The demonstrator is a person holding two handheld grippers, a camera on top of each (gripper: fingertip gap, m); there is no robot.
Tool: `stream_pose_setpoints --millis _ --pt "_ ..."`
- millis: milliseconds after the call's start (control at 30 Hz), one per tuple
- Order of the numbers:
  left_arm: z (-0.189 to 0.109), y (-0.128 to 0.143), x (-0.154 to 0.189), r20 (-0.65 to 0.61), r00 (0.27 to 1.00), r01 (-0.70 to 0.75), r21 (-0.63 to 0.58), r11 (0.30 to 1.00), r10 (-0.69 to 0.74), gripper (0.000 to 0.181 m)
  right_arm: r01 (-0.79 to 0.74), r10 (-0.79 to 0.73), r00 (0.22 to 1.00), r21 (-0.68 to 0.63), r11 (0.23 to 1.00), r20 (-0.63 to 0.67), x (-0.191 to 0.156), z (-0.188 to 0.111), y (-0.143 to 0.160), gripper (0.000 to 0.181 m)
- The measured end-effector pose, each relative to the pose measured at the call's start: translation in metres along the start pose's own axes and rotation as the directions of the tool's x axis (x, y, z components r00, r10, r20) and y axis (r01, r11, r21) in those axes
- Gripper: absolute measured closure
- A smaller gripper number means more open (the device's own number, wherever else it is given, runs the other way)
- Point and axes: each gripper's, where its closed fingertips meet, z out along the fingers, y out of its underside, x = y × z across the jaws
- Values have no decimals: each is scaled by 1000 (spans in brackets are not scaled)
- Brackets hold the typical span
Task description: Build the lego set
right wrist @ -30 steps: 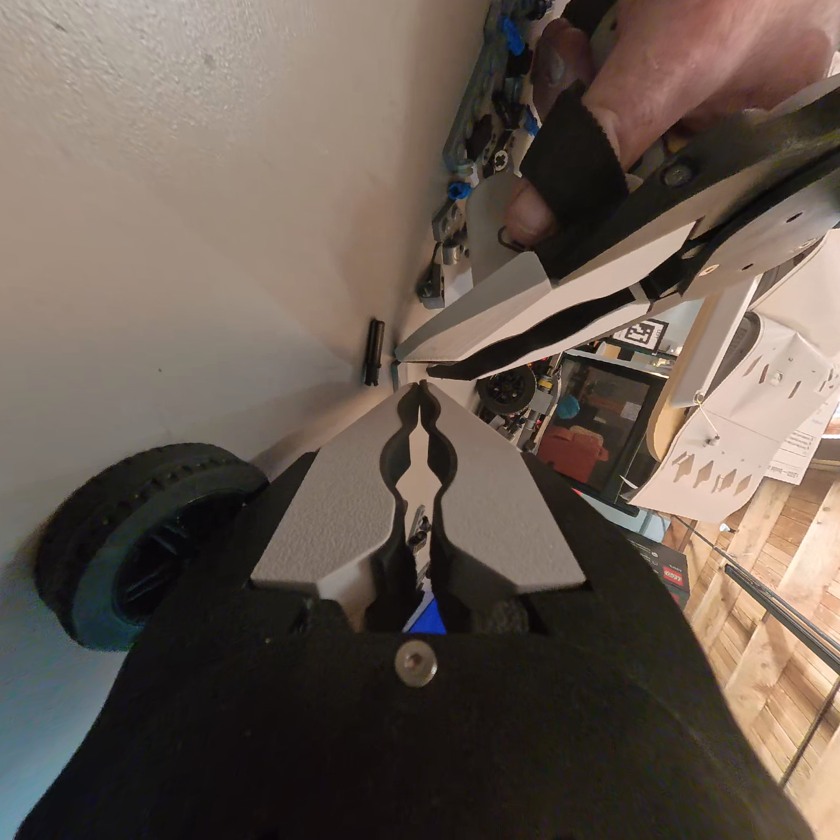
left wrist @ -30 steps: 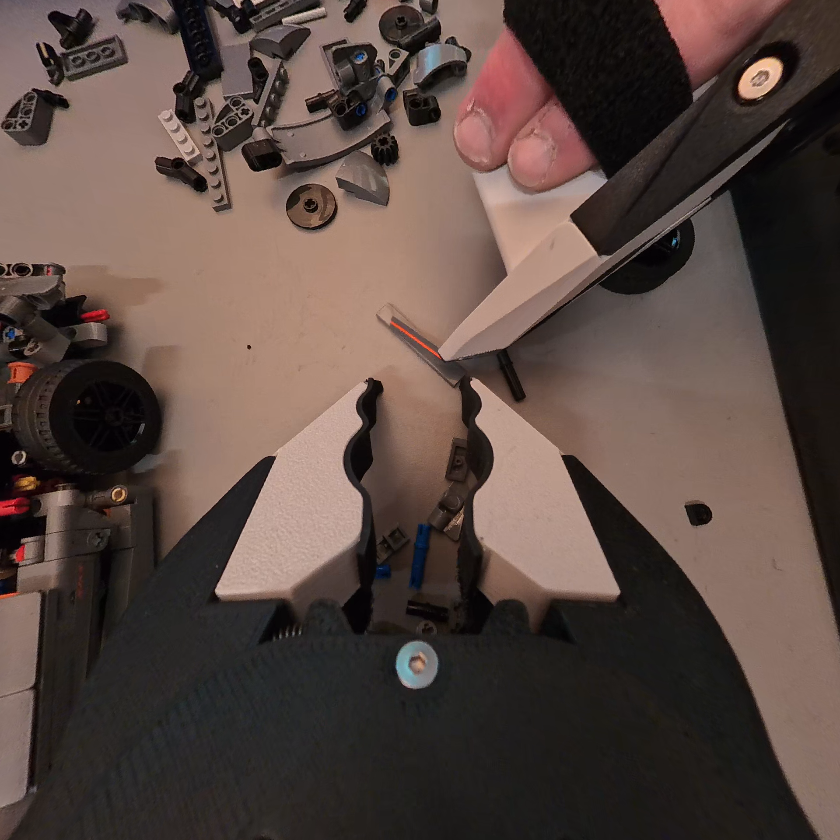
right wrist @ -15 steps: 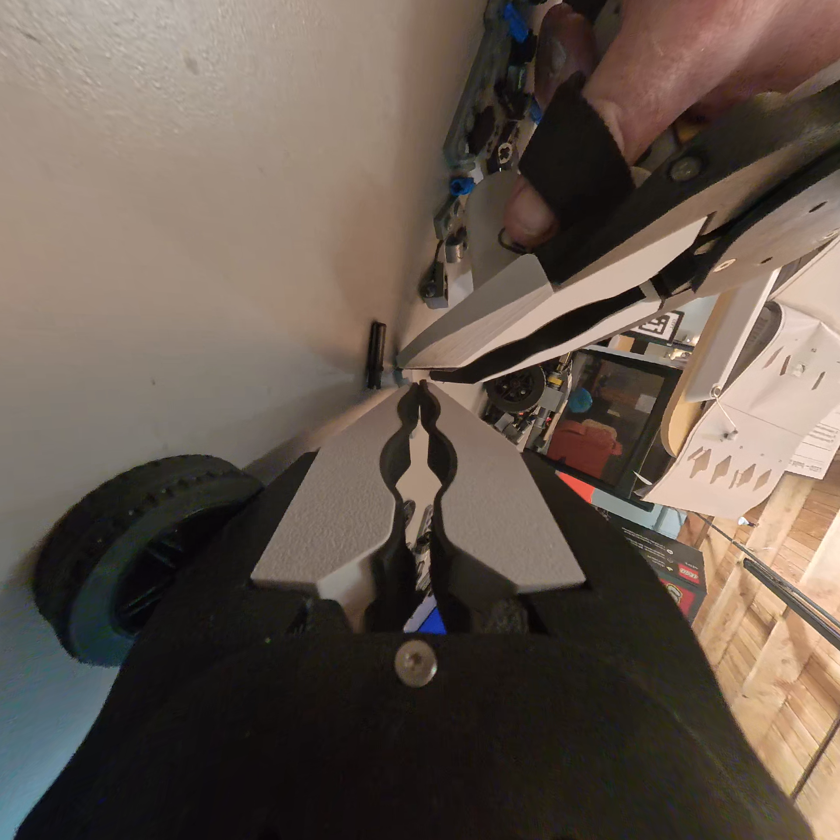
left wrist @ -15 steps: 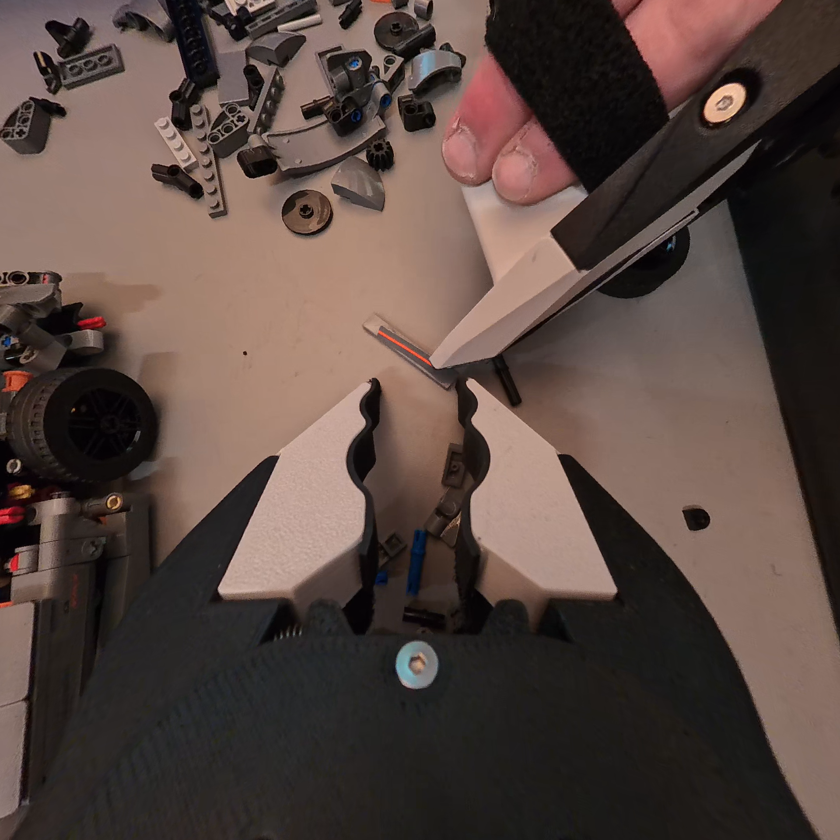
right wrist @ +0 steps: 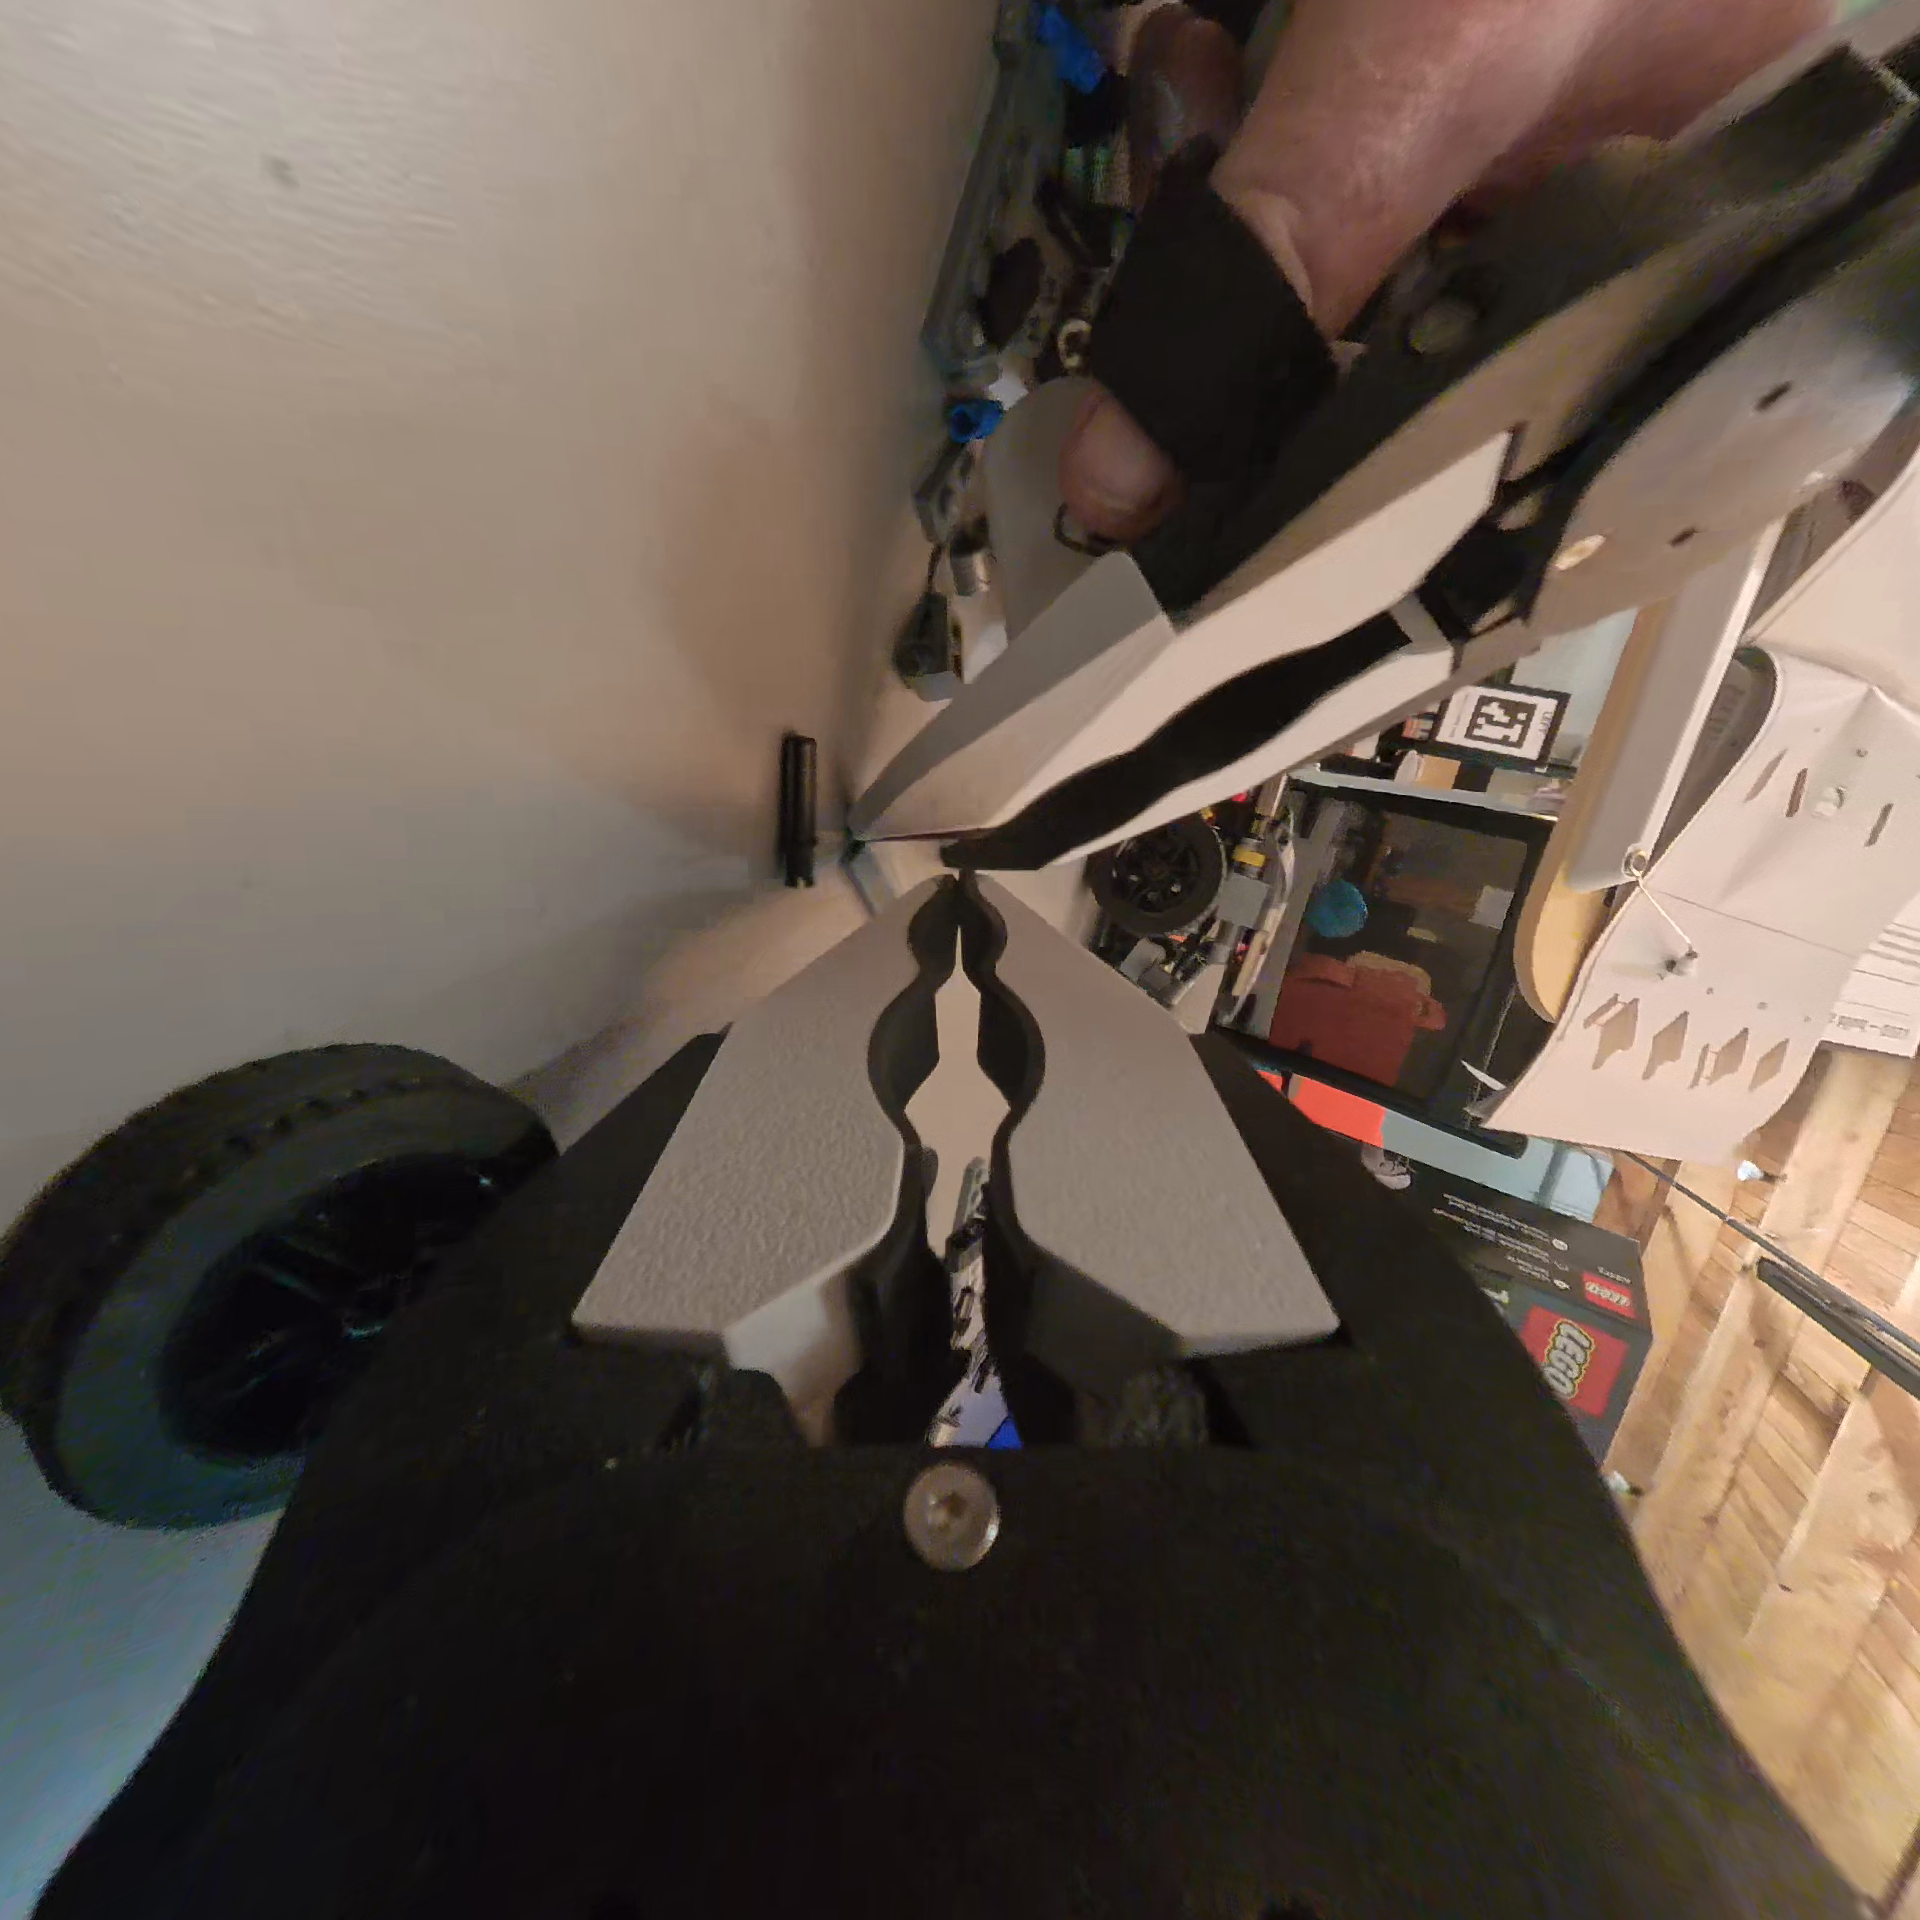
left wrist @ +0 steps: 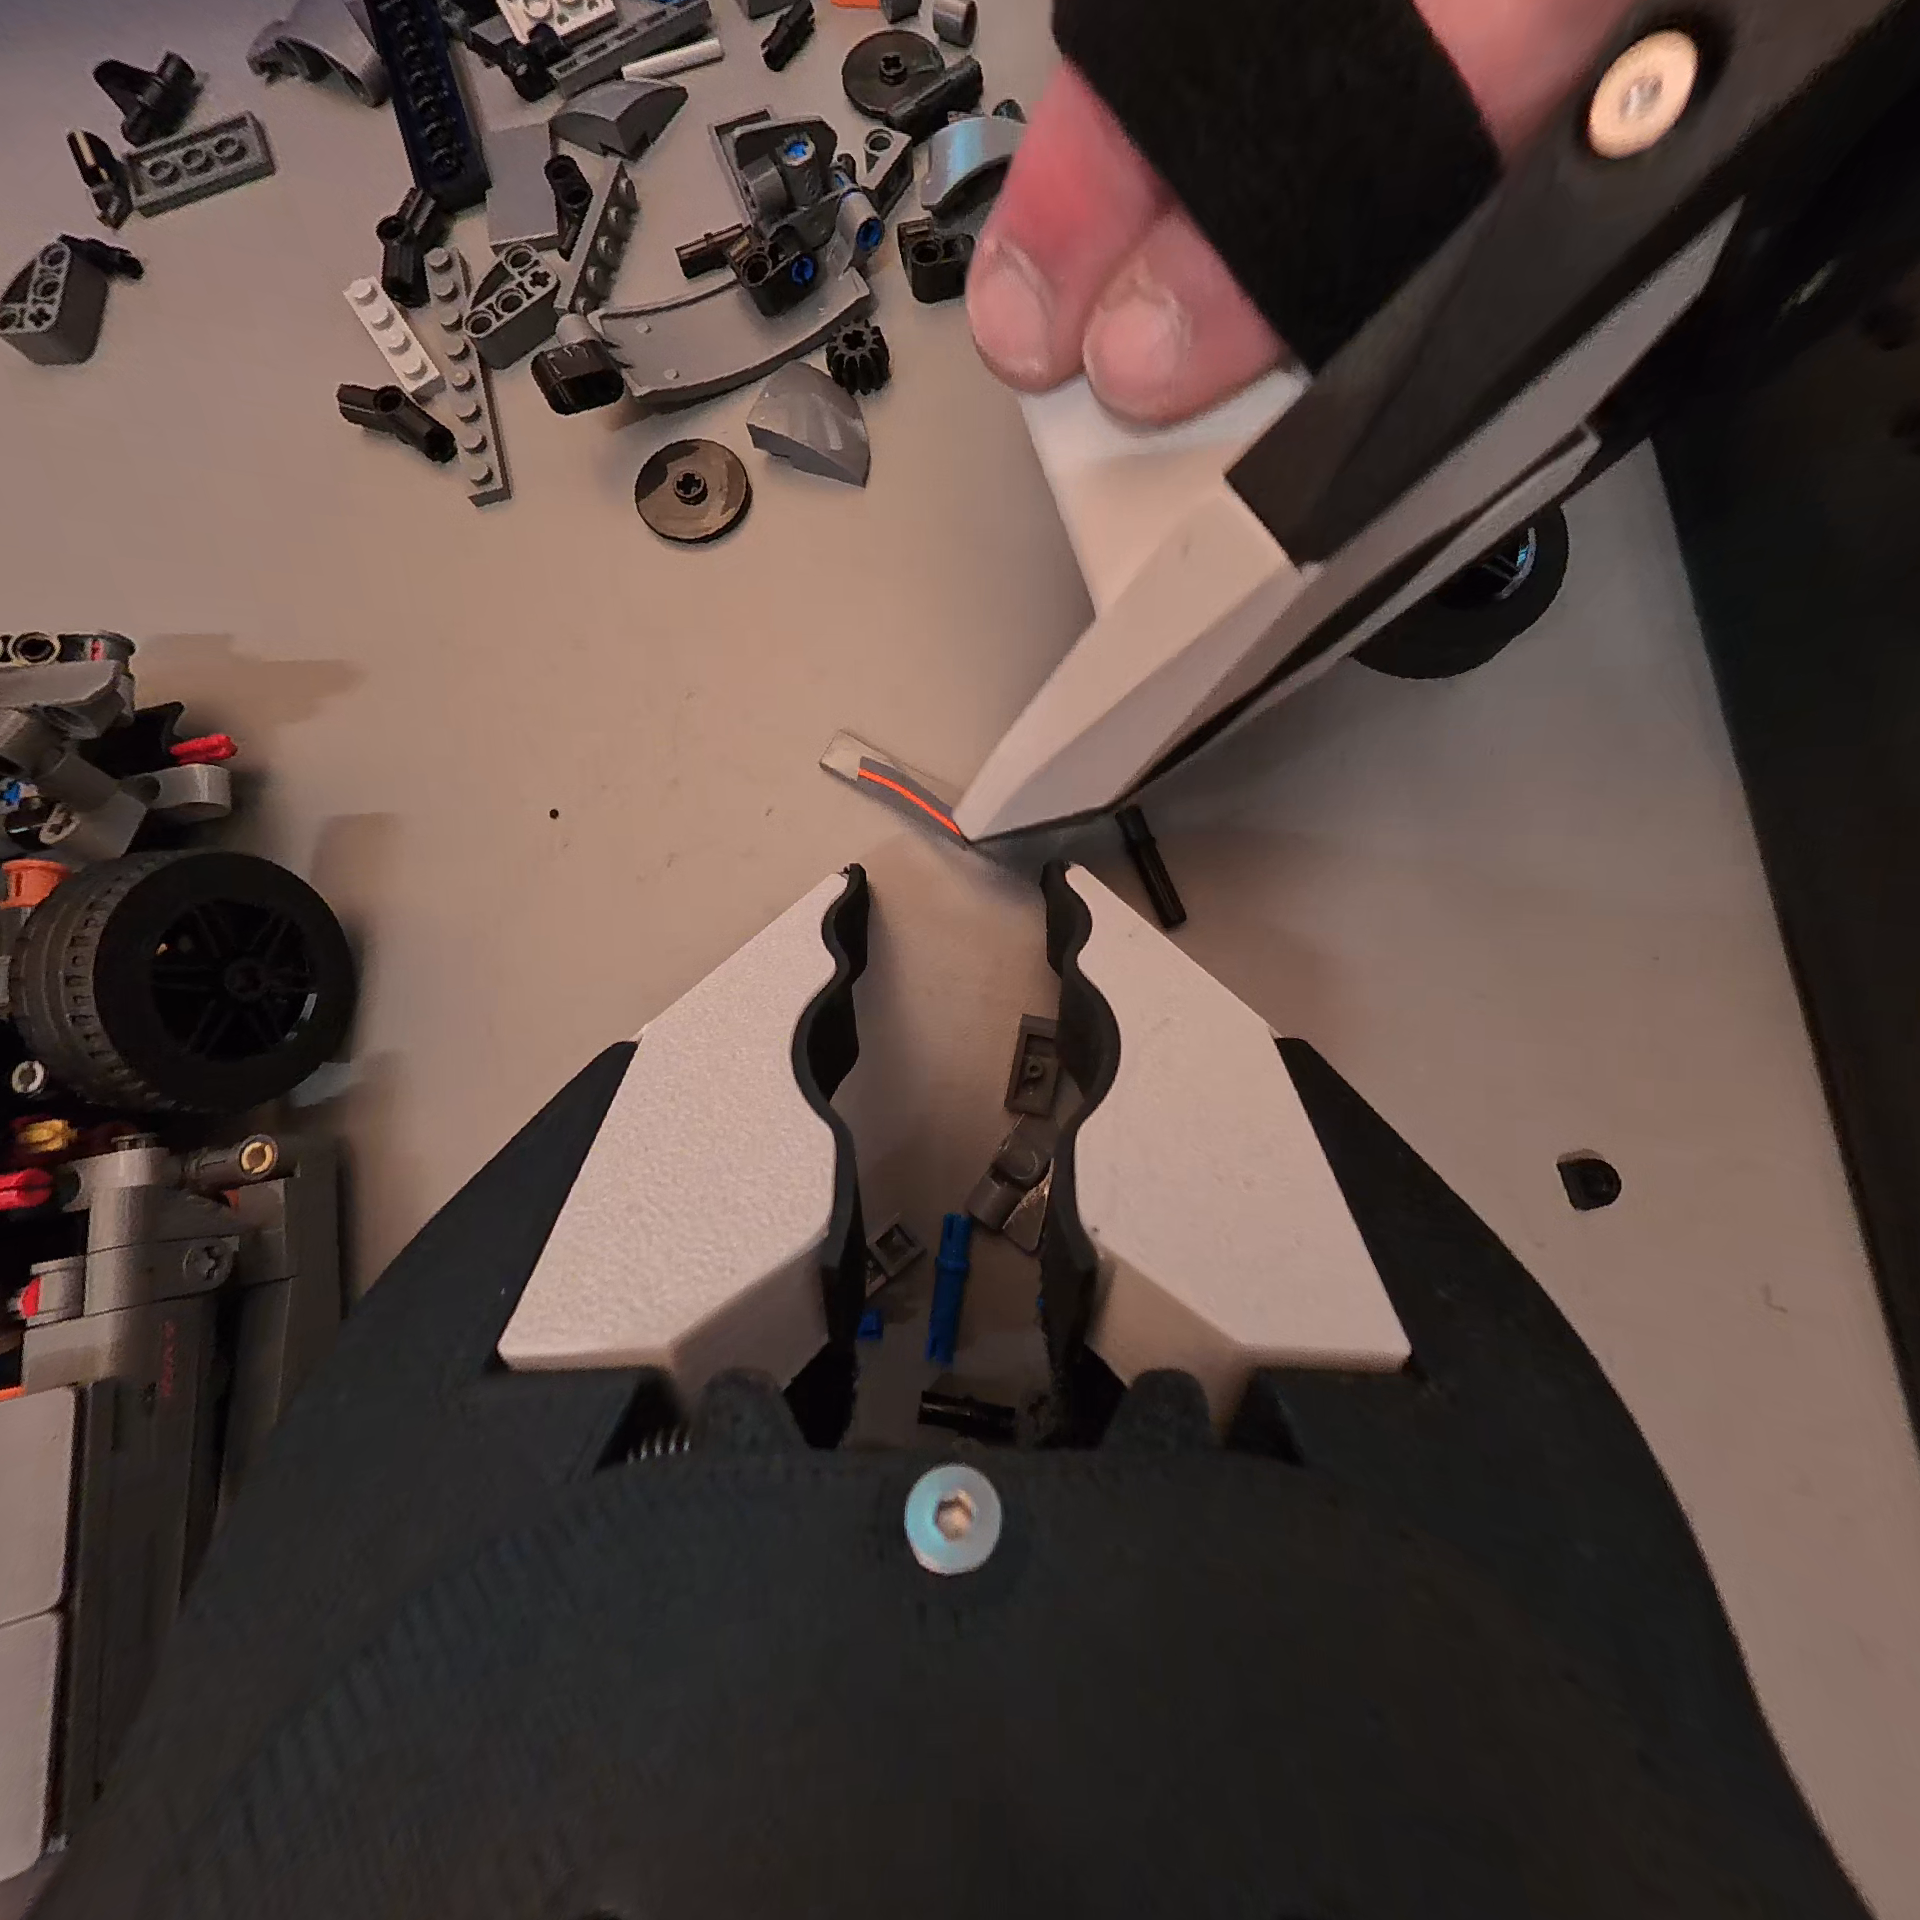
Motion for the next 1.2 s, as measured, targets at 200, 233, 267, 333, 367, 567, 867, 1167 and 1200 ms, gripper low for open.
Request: stream_pose_setpoints --millis 200,233,267,333,367,567,867,1167,1200 --pt "-2 1 -1 6 1000 -13 -10 1000 13 149 -153 152 988 78 985 14 13 -4 1 181" --pt "-2 2 -1 5 1000 -9 -12 1000 10 148 -187 186 982 78 979 24 15 -4 5 181" --pt "-2 2 -2 4 1000 -2 -9 1000 2 149 -199 198 980 70 977 23 17 -3 9 181" --pt "-2 2 -2 -10 1000 18 5 1000 -18 149 -294 290 956 88 952 49 21 -4 14 181" --pt "-2 1 -3 -16 999 28 10 1000 -28 148 -326 322 945 95 941 58 23 -4 16 181" --pt "-1 1 -5 1 1000 31 11 999 -32 144 -495 484 869 172 852 99 42 -13 20 181" --pt "-12 -17 -9 -67 986 159 127 979 -152 123 -459 455 888 216 862 69 51 -20 14 181" --pt "-4 -21 -15 153 983 -115 92 989 100 82 -480 480 875 252 840 67 61 -28 9 181" --pt "-3 -19 -14 156 981 -128 80 989 114 85 -486 484 872 254 836 76 60 -29 9 181"
